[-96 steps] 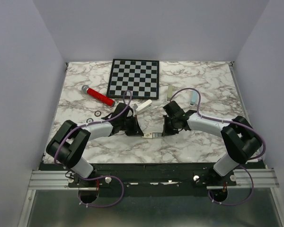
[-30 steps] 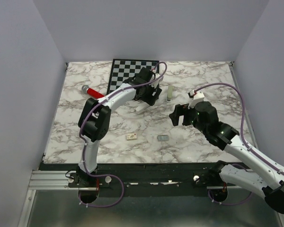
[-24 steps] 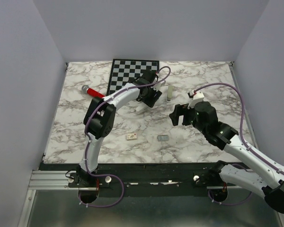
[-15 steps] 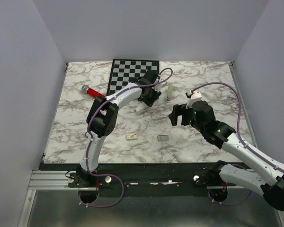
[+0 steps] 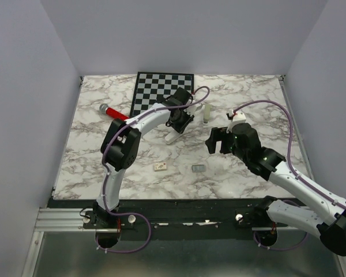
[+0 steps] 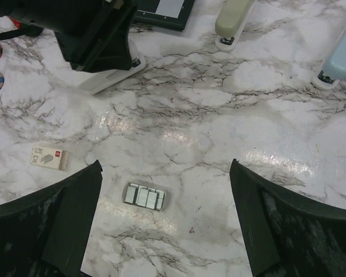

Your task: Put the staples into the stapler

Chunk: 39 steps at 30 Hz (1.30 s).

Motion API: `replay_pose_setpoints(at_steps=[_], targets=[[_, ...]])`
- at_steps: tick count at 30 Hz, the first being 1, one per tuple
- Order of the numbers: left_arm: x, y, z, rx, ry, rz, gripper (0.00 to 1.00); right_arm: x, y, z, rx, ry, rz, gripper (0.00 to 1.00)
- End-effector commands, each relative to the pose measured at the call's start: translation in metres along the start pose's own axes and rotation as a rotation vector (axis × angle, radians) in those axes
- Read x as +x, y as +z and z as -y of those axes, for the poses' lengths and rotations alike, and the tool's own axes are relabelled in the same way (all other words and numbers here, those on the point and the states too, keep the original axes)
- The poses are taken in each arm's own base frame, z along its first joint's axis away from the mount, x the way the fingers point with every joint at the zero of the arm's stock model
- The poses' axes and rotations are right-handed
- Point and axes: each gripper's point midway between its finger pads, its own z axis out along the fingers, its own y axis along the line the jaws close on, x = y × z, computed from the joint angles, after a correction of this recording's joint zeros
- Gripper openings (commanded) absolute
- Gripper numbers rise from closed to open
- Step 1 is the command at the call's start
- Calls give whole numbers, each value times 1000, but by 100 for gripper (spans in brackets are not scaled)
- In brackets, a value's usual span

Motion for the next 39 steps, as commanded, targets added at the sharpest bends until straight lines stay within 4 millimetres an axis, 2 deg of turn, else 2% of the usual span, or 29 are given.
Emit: replay_pose_setpoints(at_steps=[1, 2, 3, 4, 5, 6, 7, 9, 10, 11, 15, 16, 18, 22, 29, 33, 39], targets=[[-33, -66, 19, 38, -8, 178, 0, 8, -1, 11, 61, 89, -52, 98], [-36, -73, 24, 58, -10, 209, 0, 9, -1, 8, 44, 110, -61, 97], [-27, -73, 29, 74, -34, 205, 0, 10, -2, 4, 15, 119, -72, 96], [-33, -91, 31, 73, -39, 252, 0, 9, -2, 5, 16, 134, -70, 96], [-37, -96, 33, 77, -45, 288, 0, 9, -2, 5, 11, 145, -73, 96], [-30, -97, 39, 101, -54, 287, 0, 7, -2, 2, -12, 152, -79, 96], [-36, -113, 42, 101, -67, 329, 0, 5, -1, 4, -15, 162, -81, 96], [-39, -124, 49, 124, -77, 376, 0, 2, -1, 0, -52, 174, -89, 96], [-33, -131, 52, 127, -87, 393, 0, -3, 0, 1, -53, 184, -81, 95], [-39, -137, 55, 132, -108, 433, 0, -4, 1, 1, -61, 197, -86, 94], [-38, -161, 79, 182, -107, 515, 0, -11, -6, -22, -187, 252, -114, 91], [-31, -167, 87, 195, -92, 529, 0, -13, -7, -26, -208, 266, -110, 91], [-32, -175, 92, 200, -75, 573, 0, -11, -9, -36, -263, 300, -118, 90], [-31, -202, 108, 248, -49, 637, 0, -20, -10, -49, -323, 337, -108, 88], [-31, -221, 113, 250, -13, 730, 0, -30, -5, -64, -402, 400, -86, 84], [-34, -224, 114, 251, 2, 756, 0, -30, -4, -71, -447, 424, -71, 79], [-41, -231, 115, 258, -16, 788, 0, -42, -6, -74, -464, 444, -46, 76]])
